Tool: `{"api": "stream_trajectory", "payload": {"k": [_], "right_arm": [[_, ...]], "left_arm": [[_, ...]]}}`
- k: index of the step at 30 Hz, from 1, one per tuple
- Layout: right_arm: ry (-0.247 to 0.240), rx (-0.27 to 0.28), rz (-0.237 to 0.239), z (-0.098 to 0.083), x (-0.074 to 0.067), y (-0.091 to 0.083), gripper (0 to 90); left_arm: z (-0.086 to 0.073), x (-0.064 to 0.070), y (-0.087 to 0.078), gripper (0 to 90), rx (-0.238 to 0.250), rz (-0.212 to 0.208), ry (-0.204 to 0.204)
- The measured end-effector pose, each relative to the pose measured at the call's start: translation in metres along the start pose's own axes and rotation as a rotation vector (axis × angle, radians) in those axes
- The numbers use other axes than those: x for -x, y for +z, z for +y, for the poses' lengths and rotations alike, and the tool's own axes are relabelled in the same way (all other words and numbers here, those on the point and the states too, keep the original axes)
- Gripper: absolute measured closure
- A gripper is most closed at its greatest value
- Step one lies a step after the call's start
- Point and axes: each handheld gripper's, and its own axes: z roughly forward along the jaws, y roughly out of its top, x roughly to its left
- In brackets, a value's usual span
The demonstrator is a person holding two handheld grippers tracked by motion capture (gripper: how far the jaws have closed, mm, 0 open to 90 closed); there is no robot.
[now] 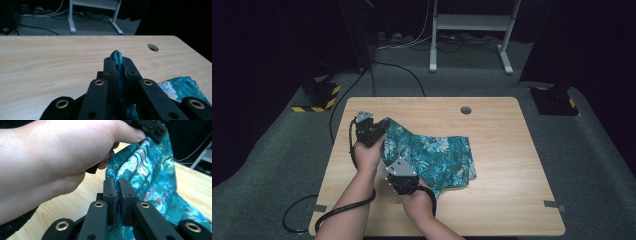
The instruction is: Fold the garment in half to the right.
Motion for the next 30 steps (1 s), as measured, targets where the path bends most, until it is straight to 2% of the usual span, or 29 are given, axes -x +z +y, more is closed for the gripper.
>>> {"api": "stream_trajectory", "payload": {"k": [9, 16, 24, 30], "right_arm": [[0.032, 0.039, -0.049, -0.003, 0.025, -0.024, 84.9], [0.067, 0.076, -0.079, -0.007, 0.045, -0.048, 84.9], [0.097, 0.074, -0.133, -0.019, 0.069, -0.069, 84.8], [0.122, 0.048, -0.165, -0.033, 0.087, -0.076, 84.7]], "left_arm": [[0.009, 0.03, 0.01, 83.3, 0.033, -0.047, 0.004], [0.017, 0.059, 0.019, 83.1, 0.046, -0.094, 0.042], [0.018, 0.092, 0.039, 82.7, 0.028, -0.133, 0.079], [0.011, 0.106, 0.059, 82.7, -0.015, -0.138, 0.086]]}}
